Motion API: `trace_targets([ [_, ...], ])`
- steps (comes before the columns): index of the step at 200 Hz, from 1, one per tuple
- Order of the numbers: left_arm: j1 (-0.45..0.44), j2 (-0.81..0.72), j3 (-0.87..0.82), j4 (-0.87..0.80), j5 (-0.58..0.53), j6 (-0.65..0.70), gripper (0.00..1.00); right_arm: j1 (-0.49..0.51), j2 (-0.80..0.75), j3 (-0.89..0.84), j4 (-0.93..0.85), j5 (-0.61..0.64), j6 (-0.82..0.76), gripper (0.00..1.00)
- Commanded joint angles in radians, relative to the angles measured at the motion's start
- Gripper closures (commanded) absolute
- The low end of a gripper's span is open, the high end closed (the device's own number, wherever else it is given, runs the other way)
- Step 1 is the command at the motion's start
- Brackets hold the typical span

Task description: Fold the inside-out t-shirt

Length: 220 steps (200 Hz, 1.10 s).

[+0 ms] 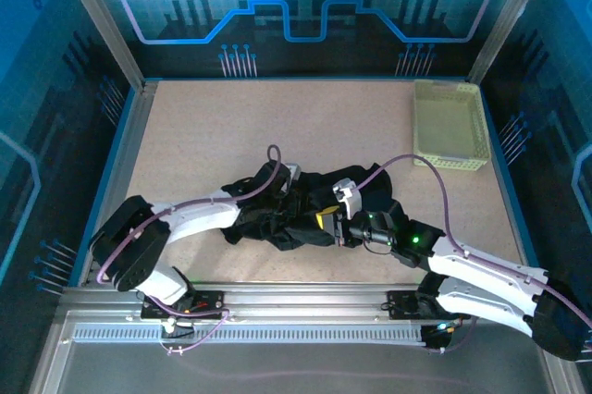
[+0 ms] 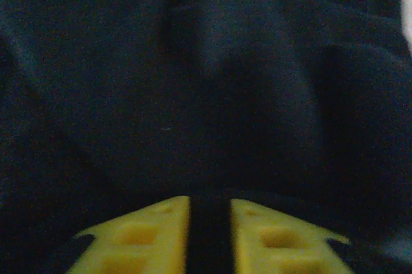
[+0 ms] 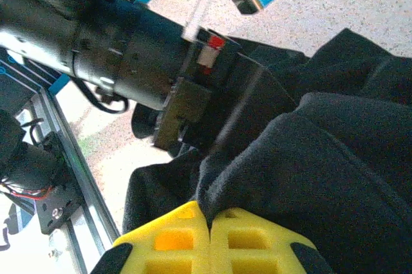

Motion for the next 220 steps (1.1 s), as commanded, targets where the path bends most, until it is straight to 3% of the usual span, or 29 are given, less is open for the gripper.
trace_targets([
  [1, 0.002, -0.018, 0.019, -0.08, -0.022, -0.008, 0.67, -0.02, -0.012, 0.032, 0.071, 0.02, 0.017, 1.0],
  [23, -0.023, -0.162, -0.056, -0.041, -0.06, -0.001, 0.58, -0.03, -0.01, 0.036, 0.052, 0.092, 0.049, 1.0],
  [59, -0.125, -0.467, -0.104, -0.152, -0.309, 0.01, 0.5, -0.038, 0.042, 0.085, -0.046, 0.208, 0.094, 1.0],
  [81, -0.167, -0.544, -0.109, -0.119, -0.254, 0.029, 0.51, -0.042, 0.076, 0.096, -0.036, 0.186, 0.107, 1.0],
  [121, -0.193, -0.446, -0.11, 0.047, -0.043, 0.012, 0.56, -0.033, 0.068, 0.096, 0.053, 0.078, 0.109, 1.0],
  [171, -0.193, -0.338, -0.08, 0.099, -0.023, -0.022, 0.61, 0.008, 0.034, 0.088, 0.069, 0.067, 0.076, 1.0],
  [220, -0.193, -0.305, -0.09, 0.13, -0.004, -0.036, 0.57, 0.024, 0.038, 0.074, 0.099, 0.064, 0.077, 1.0],
])
